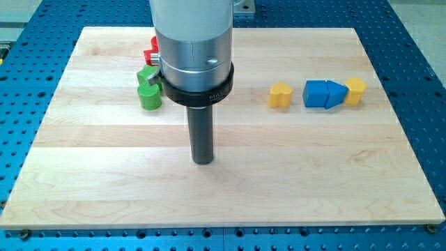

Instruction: Move your arm bottom right to the green circle

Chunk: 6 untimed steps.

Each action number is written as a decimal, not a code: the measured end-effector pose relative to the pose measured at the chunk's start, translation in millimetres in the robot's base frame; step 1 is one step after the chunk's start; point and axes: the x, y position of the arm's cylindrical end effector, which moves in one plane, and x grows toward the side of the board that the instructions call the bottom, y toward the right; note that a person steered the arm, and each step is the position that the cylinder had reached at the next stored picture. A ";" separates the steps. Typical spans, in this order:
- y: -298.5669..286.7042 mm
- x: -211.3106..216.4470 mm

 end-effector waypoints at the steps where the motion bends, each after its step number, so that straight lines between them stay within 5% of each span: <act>1: 0.0 0.0; 6: 29.0 -11.4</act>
